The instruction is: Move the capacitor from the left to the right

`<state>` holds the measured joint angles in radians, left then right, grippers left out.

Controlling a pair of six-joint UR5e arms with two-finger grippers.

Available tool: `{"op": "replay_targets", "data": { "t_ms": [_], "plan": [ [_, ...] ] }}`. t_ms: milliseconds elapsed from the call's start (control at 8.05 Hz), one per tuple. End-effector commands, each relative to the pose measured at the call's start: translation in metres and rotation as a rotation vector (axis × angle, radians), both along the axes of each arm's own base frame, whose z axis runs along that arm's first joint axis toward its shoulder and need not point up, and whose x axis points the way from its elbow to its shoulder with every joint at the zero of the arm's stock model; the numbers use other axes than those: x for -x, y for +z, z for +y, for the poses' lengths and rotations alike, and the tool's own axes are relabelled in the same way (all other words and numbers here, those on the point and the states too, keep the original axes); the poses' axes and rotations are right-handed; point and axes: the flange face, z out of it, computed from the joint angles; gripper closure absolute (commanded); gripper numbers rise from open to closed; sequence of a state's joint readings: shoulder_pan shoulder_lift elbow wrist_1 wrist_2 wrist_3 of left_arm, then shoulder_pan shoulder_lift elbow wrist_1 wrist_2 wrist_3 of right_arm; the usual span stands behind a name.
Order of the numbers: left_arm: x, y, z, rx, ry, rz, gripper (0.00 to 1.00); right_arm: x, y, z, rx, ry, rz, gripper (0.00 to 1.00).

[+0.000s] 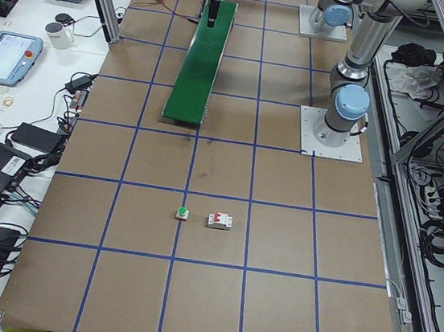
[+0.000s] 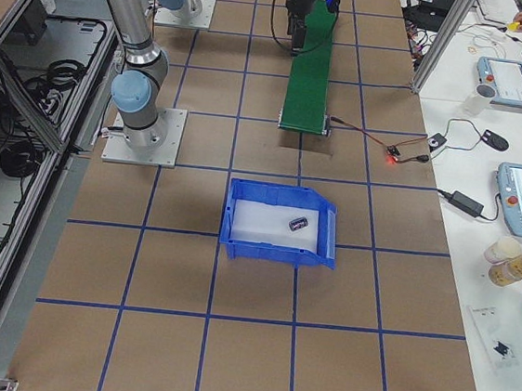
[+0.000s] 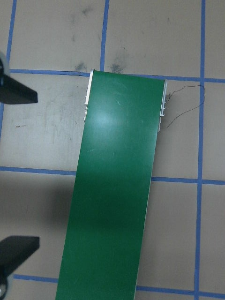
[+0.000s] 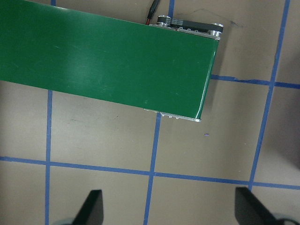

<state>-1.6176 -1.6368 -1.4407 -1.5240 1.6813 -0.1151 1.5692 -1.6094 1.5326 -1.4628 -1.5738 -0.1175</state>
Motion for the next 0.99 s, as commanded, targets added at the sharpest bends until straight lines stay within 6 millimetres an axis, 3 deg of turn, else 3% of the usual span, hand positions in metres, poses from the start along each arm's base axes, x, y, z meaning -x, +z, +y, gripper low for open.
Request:
{"op": "replay_targets", "data": {
  "t_ms": [0, 869],
  "plan": [
    [-0.0003, -0.0014, -0.0013, -0.002, 0.001, 0.000, 0.00, -0.0097, -0.0029, 0.0000, -0.005, -0.005, 0.006, 0.00],
    [-0.0003, -0.0022, -0.0025, -0.004, 0.001, 0.000, 0.00, -0.0084, -0.0076, -0.0005, -0.011, -0.005, 0.012, 0.00]
  ]
}}
